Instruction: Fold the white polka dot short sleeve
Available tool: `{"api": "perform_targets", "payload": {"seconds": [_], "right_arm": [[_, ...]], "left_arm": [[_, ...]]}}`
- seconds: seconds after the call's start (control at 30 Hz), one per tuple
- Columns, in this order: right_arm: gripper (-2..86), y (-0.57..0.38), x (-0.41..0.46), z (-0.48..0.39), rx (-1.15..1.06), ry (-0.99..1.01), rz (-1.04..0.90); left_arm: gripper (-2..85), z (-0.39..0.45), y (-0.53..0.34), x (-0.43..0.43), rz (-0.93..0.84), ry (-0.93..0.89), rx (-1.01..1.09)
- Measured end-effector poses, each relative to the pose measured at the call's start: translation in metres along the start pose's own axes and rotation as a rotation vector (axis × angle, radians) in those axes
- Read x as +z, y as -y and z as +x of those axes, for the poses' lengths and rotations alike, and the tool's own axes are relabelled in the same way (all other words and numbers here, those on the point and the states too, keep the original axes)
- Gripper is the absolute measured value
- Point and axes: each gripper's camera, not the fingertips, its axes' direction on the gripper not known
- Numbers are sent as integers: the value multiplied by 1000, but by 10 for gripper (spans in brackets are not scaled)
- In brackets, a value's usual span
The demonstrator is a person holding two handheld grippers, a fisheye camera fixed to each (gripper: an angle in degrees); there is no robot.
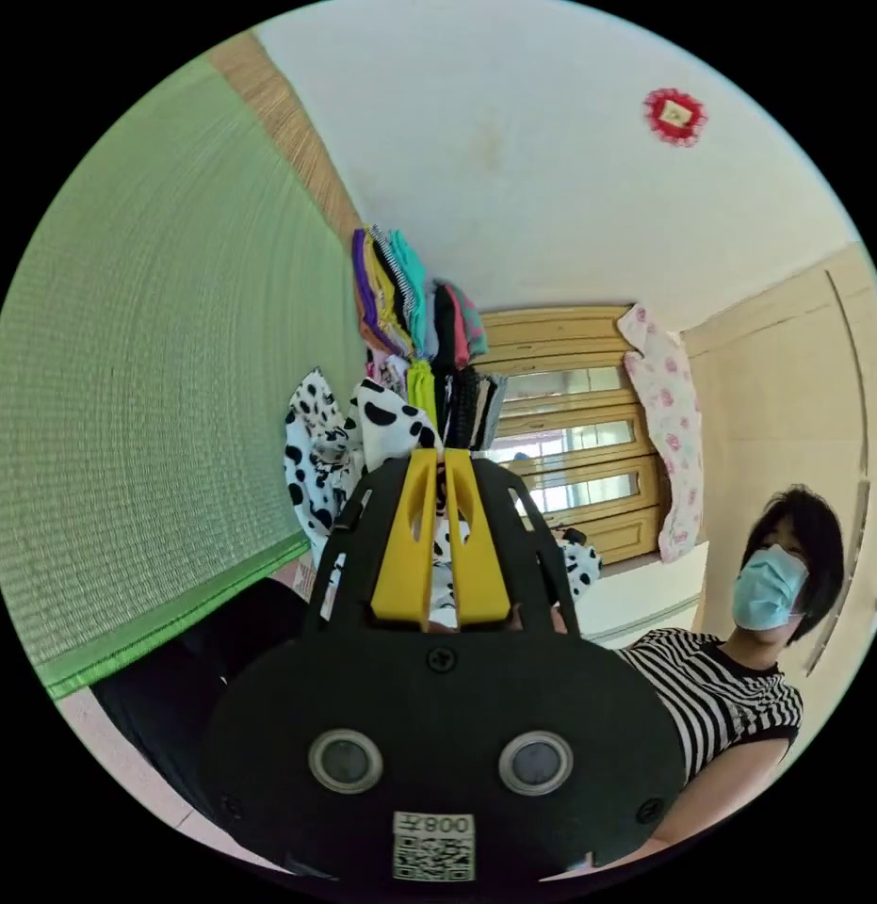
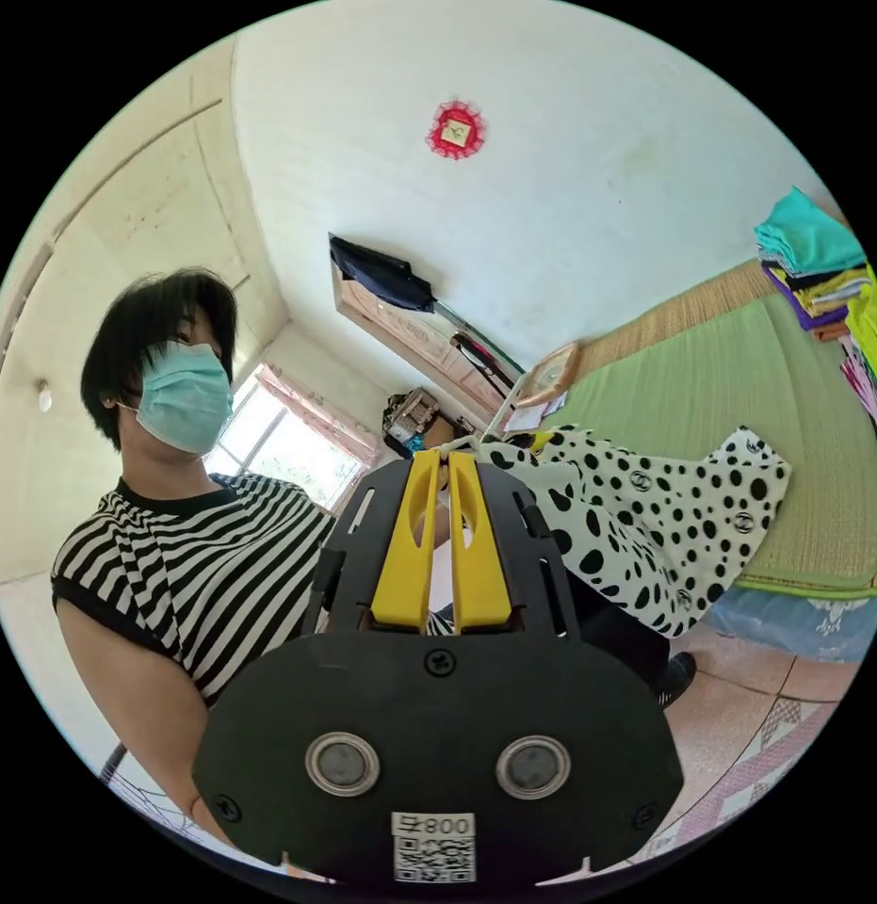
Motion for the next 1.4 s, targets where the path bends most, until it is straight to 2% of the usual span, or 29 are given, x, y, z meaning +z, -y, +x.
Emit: {"api": "perform_targets", "payload": {"seconds": [0.27,0.63,0.77,1.03,1.4], "right_arm": [[14,-25,-38,-50,-173,-45,133],[13,-52,-45,-141,-375,-113,232],[13,-59,-52,-172,-430,-87,281],[13,-67,-63,-239,-574,-97,340],[13,-89,-73,-329,-804,-124,454]], "left_arm": [[10,59,-111,-147,269,-113,234],[9,144,-223,-264,385,-210,589],[10,178,-267,-304,443,-195,725],[10,228,-343,-354,502,-104,939],[11,279,-411,-383,490,-66,1192]]}}
